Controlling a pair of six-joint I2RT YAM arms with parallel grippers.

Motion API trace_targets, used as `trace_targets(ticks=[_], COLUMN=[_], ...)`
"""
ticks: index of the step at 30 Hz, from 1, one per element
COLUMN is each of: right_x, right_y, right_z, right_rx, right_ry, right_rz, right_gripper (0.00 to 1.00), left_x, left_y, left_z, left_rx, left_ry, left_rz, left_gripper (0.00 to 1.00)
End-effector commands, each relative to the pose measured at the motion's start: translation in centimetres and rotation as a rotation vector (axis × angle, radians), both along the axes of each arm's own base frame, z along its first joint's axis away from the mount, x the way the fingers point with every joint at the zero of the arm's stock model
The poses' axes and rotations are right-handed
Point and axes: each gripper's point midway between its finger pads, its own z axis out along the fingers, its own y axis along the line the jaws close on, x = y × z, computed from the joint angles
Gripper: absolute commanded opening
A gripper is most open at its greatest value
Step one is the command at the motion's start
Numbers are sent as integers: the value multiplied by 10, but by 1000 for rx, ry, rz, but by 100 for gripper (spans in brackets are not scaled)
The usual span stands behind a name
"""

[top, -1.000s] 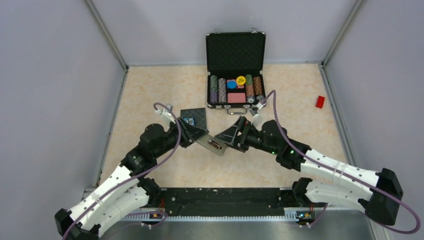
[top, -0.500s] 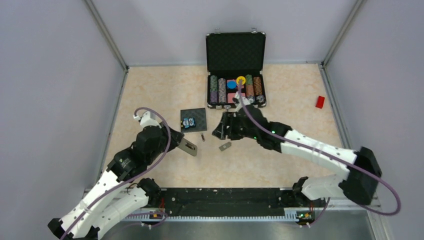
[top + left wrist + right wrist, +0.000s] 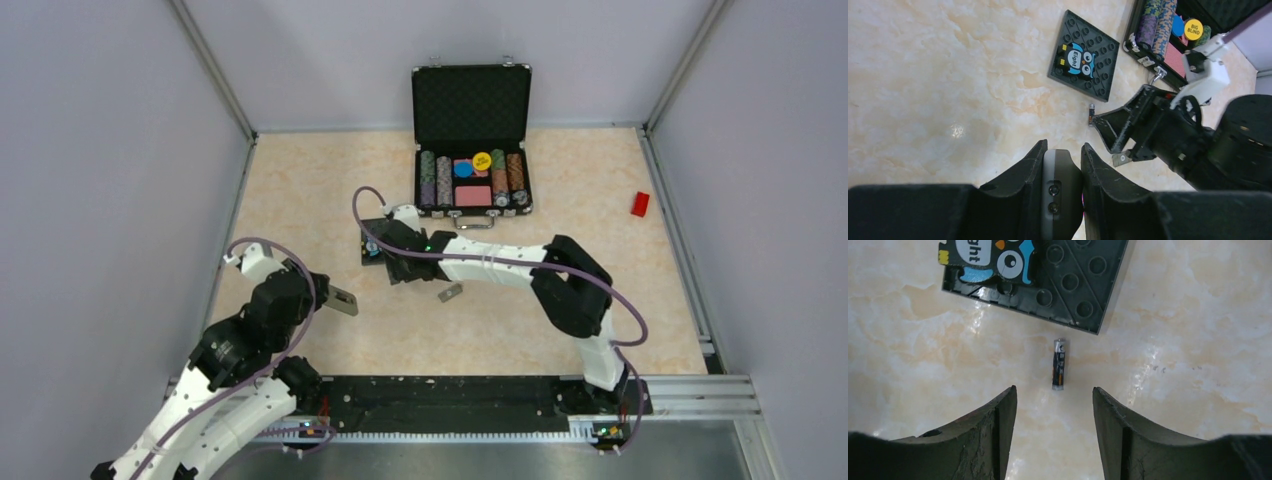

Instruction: Load the batteries into the remote control

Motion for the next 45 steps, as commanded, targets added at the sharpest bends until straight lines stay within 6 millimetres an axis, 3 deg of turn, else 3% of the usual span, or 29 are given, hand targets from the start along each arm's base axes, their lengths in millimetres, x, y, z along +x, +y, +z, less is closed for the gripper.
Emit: trace_targets(ticks=[1,3,12,14,16,18,24,29,32,38,42,45], right_x=[19,21,23,23,24,23,16,5,-7,-47,-70,-75], right_y=[4,5,0,-2,-8,-18,-62,-130,-160,-211,-223,-226], right_z=[-3,-12,-45,-47,-46,-43,-12,2,7,-21,-37,-37], right_rx=[-101,-135,-216,-228,-247,-253,-153,-32,43,24,122,206], right_ry=[-66,-65,-42,-44,-52,-58,-36,35,61,163,243,266], right_rz=[-12,-14,-20,-21,-44,-81,-246,-460,-571,-815,-984,-1079], right_gripper=[54,44,35,25,8,0,0,0,0,1,3,3], left_x=[2,3,6,5,5,5,5,8,11,17,18,17], left_y=[6,3,-3,-4,-4,-5,-9,-29,-44,-61,-66,-68], left_z=[11,8,5,4,4,4,4,3,3,1,-2,-3], left_rx=[-21,-28,-43,-44,-48,-52,-70,-97,-109,-114,-115,-122], left_ry=[-49,-49,-56,-54,-55,-57,-63,-67,-69,-71,-56,-55], left_rz=[35,25,8,4,3,-1,-17,-106,-172,-239,-256,-265], left_gripper=[0,0,0,0,0,0,0,0,0,0,0,0])
